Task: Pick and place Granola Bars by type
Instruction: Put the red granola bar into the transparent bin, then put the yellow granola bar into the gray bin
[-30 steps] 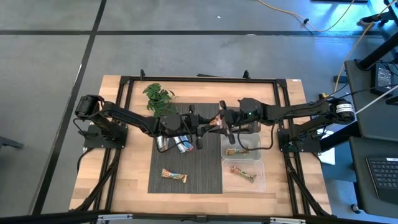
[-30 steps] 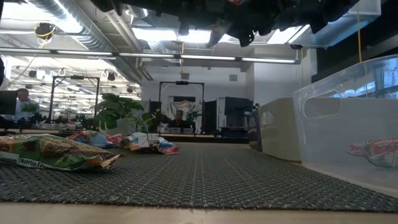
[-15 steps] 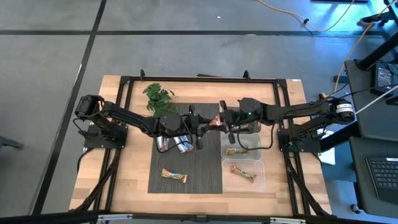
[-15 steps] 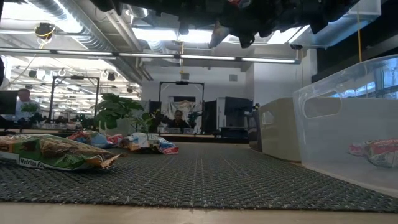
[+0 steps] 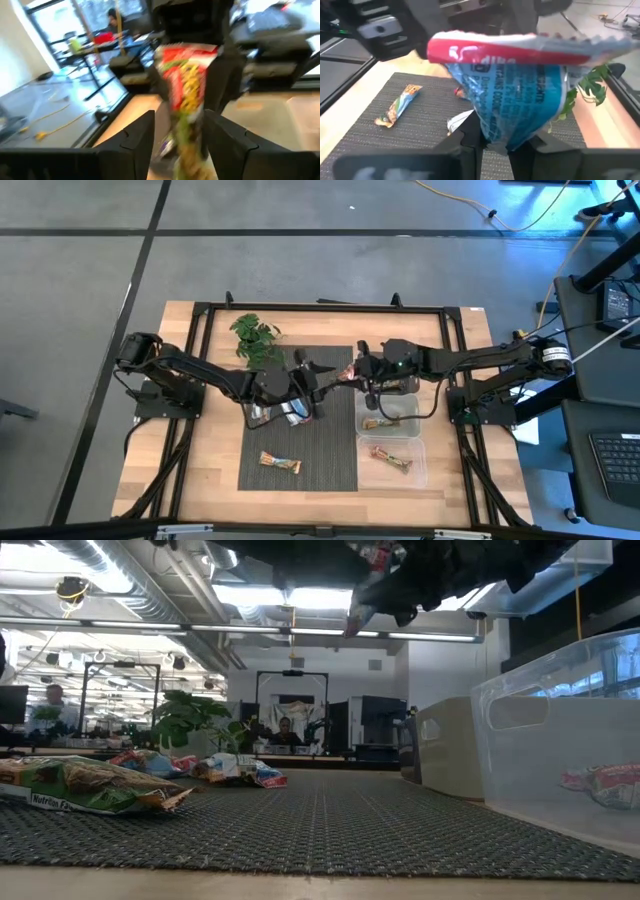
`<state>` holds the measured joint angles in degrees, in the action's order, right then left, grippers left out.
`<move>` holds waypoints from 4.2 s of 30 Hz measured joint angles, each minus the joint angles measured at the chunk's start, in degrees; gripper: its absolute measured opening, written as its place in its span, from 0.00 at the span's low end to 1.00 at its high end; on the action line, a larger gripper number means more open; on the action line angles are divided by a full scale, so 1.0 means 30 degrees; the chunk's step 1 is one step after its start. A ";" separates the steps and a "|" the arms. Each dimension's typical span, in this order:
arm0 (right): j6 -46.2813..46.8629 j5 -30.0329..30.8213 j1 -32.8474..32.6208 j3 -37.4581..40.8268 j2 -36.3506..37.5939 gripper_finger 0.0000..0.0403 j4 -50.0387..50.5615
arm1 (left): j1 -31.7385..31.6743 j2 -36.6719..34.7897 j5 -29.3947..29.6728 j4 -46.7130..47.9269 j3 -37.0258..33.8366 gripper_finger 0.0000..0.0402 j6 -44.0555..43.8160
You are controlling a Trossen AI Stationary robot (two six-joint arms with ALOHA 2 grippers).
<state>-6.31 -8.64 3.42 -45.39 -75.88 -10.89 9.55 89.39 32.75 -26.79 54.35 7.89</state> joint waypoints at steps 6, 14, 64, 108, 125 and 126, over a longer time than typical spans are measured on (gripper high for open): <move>0.0994 0.0036 -0.0050 -0.0781 0.1415 0.16 0.5008 | 0.0984 -0.0874 0.2262 0.5310 0.0013 0.40 -0.3014; 0.4139 -0.0008 -0.2809 -0.2427 0.1801 0.17 1.3582 | 0.1593 -0.0862 0.1433 0.9964 0.0015 0.40 -0.6849; 1.4472 -0.0255 -1.0576 0.2113 0.1706 0.46 1.2263 | 0.1694 -0.0862 -1.0242 0.9286 0.0007 0.69 -0.6283; 1.3035 0.1355 -1.0448 0.2113 0.1706 0.47 1.1583 | 0.8018 0.4044 -0.7799 1.4152 0.0000 0.69 -1.2893; 1.3015 0.1355 -1.0448 0.2106 0.1706 0.47 1.1406 | 0.8018 0.4493 -0.7290 1.4822 0.0051 0.40 -1.2535; 1.3015 0.1362 -1.0448 0.2106 0.1706 0.47 1.1406 | 0.8018 0.4493 -0.7314 1.4809 0.0051 0.38 -1.2540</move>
<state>32.73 -4.56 -27.92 -39.07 -70.76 23.33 33.61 102.87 10.81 17.63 54.50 -29.73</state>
